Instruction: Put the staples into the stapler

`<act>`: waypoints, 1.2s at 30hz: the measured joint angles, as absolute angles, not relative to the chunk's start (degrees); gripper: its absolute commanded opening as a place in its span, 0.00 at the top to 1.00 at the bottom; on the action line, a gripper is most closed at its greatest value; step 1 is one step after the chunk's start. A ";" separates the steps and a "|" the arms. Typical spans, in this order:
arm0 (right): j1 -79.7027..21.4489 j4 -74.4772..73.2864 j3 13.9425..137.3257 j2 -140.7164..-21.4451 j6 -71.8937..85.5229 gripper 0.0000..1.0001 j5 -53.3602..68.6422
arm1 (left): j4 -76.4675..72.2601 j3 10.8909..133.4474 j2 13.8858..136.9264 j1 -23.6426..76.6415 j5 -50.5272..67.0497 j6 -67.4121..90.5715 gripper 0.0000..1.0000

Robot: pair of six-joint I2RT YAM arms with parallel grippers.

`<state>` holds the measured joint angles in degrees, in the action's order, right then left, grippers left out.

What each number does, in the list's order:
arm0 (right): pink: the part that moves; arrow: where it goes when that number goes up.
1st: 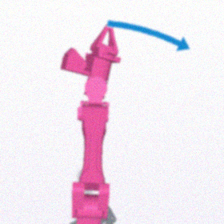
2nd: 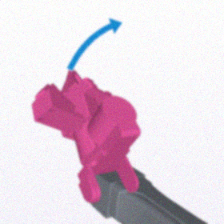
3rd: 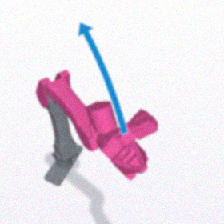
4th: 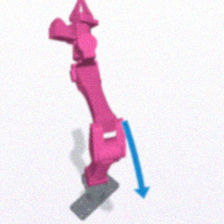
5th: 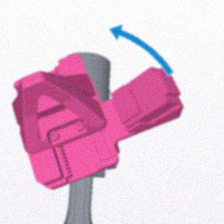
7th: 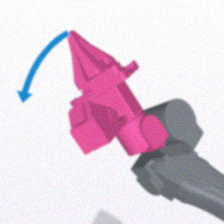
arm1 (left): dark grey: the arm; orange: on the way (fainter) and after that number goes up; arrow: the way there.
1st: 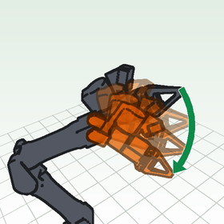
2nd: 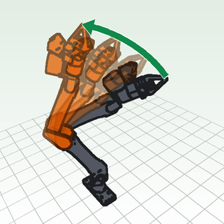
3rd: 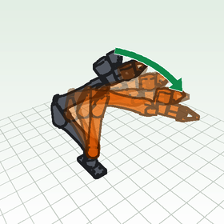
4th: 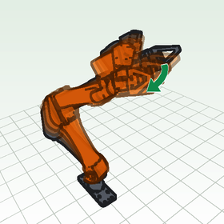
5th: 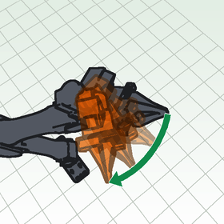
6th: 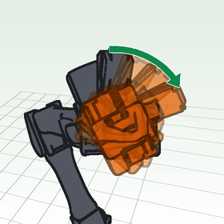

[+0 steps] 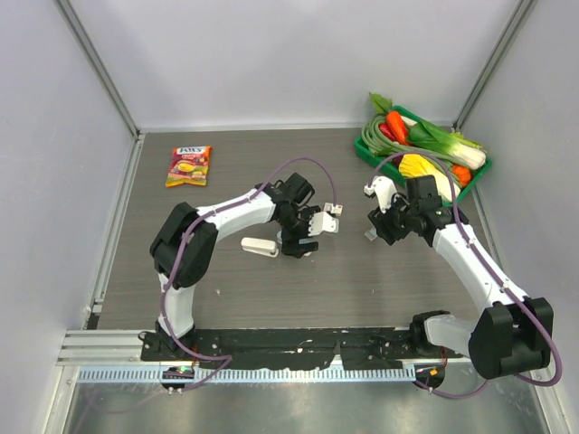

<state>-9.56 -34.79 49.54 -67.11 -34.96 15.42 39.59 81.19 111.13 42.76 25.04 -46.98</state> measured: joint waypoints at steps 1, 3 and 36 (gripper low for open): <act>-9.52 -34.79 49.54 -67.09 -34.96 0.44 15.55 | 39.53 81.45 111.68 42.83 25.02 -46.94 0.30; -9.30 -34.79 49.54 -67.09 -34.96 0.44 15.86 | 39.40 81.58 112.49 42.92 24.99 -46.83 0.33; -8.95 -38.68 49.54 -59.42 -40.32 0.32 33.19 | 39.90 94.50 108.16 43.24 27.94 -36.86 1.00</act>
